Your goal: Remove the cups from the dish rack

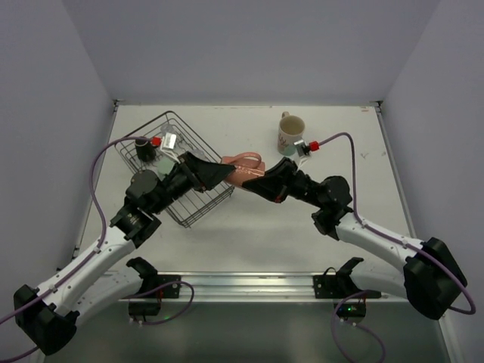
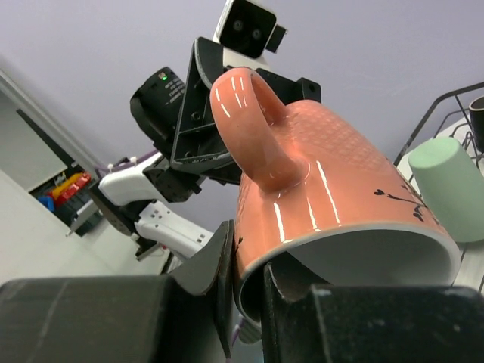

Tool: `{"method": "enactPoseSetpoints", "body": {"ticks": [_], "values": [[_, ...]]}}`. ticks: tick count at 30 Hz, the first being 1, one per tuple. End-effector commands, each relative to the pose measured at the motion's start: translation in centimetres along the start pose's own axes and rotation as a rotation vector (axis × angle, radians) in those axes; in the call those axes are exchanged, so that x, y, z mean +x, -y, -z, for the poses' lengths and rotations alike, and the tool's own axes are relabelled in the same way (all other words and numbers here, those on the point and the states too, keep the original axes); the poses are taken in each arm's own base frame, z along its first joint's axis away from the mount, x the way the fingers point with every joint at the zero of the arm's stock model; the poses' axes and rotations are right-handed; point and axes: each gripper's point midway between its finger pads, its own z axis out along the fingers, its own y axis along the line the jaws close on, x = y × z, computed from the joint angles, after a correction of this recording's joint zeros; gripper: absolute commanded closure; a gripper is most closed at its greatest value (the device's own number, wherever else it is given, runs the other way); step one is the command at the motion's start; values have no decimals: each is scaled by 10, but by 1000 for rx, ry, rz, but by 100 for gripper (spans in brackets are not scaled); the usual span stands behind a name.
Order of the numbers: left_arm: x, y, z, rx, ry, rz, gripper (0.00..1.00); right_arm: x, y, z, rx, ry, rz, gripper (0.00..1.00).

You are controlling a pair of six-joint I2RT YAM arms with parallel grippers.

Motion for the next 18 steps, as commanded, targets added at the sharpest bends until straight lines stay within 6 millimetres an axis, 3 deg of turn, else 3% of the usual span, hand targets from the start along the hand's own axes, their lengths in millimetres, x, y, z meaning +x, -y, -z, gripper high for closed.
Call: {"method": "enactPoseSetpoints", "body": {"ticks": [1,2,4,5,8,14,16,17,18], "values": [[-13,23,3,86,48,-68,39,-16,-15,3,-20,62,42,100],[-13,21,2,76,46,-74,29,-17,-16,4,-12,65,48,100],[-16,21,3,67,52,-97,19,-20,-19,4,10,58,45,100],[-21,25,4,66,65,-109,11,-18,-10,4,58,45,30,100],[-29,18,6,-4,82,-174,0,-26,-15,6,99,41,58,100],[-43,13,21,-112,92,-315,0,-29,1,20,317,-32,42,100],[-41,4,25,-162,62,-367,0,-43,-5,22,353,-30,69,100],[-43,-1,28,-192,62,-387,0,-42,3,31,415,-61,81,100],[-39,-12,32,-234,33,-424,0,-55,-4,30,428,-49,108,100]]}}
